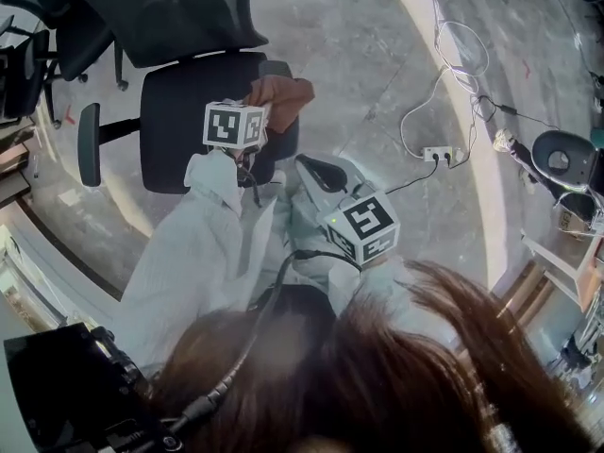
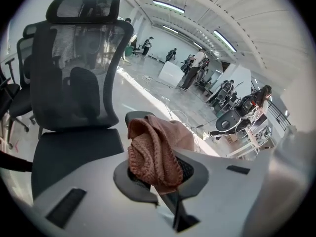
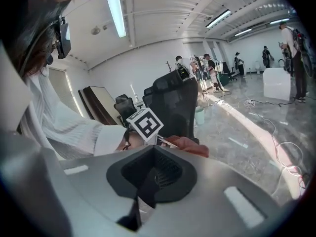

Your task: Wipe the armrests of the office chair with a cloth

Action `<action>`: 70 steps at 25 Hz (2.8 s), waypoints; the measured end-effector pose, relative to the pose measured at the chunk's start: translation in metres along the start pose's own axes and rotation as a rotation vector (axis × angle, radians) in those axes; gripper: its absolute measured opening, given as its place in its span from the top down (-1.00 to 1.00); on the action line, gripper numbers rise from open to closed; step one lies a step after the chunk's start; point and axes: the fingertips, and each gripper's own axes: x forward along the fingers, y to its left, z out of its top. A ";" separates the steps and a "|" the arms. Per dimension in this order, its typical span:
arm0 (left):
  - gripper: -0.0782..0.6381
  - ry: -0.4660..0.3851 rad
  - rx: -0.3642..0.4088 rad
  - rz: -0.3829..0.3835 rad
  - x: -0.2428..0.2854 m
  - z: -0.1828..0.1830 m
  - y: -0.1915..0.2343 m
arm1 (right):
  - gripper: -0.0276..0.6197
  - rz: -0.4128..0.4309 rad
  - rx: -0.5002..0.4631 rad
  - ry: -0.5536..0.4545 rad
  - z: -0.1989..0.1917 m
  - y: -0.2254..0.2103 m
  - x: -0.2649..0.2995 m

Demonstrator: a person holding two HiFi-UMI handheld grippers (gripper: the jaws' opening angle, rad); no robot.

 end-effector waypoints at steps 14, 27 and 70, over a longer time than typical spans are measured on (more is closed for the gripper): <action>0.68 0.004 -0.003 -0.049 -0.060 -0.097 -0.052 | 0.91 0.011 0.006 -0.013 -0.015 0.041 -0.023; 0.68 -0.043 0.114 -0.001 -0.024 -0.037 -0.024 | 0.91 -0.010 0.035 0.020 -0.027 0.021 -0.019; 0.68 0.026 0.030 -0.061 -0.073 -0.122 -0.068 | 0.91 -0.017 -0.005 -0.036 -0.004 0.050 -0.030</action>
